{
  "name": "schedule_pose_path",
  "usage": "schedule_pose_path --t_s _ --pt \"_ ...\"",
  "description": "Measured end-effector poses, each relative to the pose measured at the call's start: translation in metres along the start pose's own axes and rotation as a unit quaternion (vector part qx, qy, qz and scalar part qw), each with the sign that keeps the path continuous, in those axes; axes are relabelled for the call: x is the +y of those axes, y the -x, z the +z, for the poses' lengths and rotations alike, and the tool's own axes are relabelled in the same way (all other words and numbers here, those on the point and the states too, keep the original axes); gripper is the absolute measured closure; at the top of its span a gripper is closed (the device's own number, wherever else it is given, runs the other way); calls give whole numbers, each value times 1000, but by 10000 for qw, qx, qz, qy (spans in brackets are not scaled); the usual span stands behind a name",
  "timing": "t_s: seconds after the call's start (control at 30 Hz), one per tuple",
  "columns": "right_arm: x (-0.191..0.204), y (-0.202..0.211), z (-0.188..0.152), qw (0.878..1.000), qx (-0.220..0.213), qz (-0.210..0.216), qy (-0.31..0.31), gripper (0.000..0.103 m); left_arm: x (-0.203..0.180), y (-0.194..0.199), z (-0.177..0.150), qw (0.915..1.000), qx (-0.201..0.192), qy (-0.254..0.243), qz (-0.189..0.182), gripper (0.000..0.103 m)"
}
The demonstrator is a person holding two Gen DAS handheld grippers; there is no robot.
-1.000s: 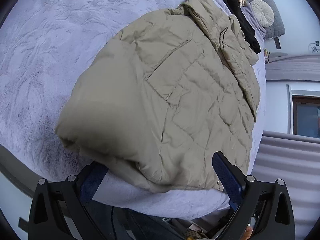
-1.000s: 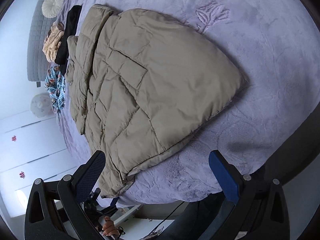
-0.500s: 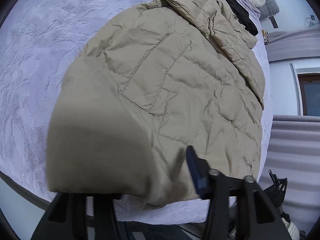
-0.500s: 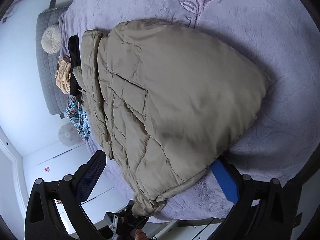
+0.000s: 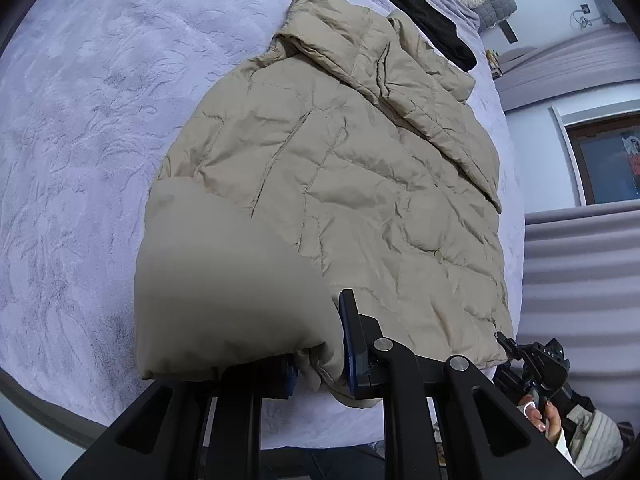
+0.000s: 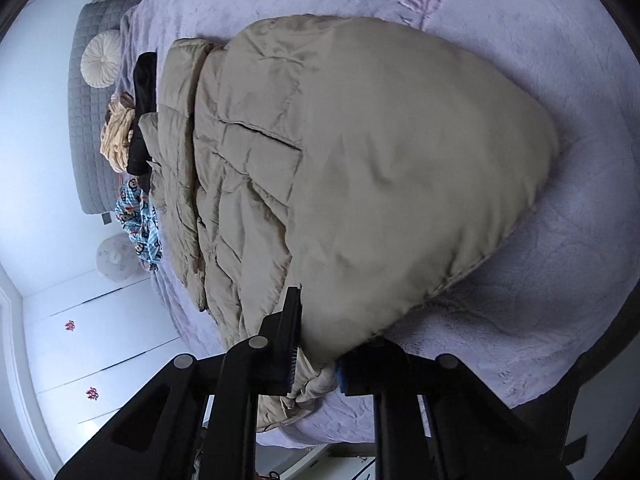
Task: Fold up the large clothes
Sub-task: 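Grasp the jacket hem with the left tool while the right tool grasps the hem too, then lift the hem with both tools and fold it over toward the collar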
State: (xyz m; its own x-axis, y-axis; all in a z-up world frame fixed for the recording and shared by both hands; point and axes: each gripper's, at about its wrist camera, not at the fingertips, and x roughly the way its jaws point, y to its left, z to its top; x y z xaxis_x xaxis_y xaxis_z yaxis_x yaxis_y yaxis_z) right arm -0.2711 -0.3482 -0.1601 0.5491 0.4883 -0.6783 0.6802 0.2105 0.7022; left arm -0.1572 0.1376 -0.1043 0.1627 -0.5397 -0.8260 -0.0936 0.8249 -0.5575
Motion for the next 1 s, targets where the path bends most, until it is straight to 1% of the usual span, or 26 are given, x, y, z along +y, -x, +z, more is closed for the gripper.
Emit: schedule_pose_path --t_s 0.17,0.3,0.4,0.47,0.53,0.63,0.77,0.87,0.9,1.0 --pt "21 6 -4 9990 -165 -96 392 89 -7 14 12 9997 -119 -169 -107 84" --pt "43 12 -1 9973 -254 -97 676 92 -24 33 32 9983 -477 -329 -95 84" --pt "71 20 7 9929 -310 -180 1136 94 -37 48 54 9961 -815 -323 -125 84" --pt "99 24 14 9873 -328 -243 1534 94 -50 58 70 9938 -1050 -358 -121 84" --pt "129 25 22 9791 -360 -296 1978 94 -64 68 87 9908 -1279 -444 -52 84" --pt "179 23 35 9641 -348 -292 2616 94 -84 74 115 9868 -1520 -523 172 84" --pt "240 5 62 9428 -233 -242 3318 94 -104 64 151 9831 -1681 -567 451 84" --pt "273 -23 86 9314 -93 -276 3629 95 -105 38 176 9825 -1667 -484 676 84" --pt "280 -33 93 9291 -62 -324 3683 95 -104 28 184 9833 -1622 -392 720 84" --pt "291 -62 113 9290 81 -495 3665 95 -98 3 203 9859 -1477 -263 743 84"
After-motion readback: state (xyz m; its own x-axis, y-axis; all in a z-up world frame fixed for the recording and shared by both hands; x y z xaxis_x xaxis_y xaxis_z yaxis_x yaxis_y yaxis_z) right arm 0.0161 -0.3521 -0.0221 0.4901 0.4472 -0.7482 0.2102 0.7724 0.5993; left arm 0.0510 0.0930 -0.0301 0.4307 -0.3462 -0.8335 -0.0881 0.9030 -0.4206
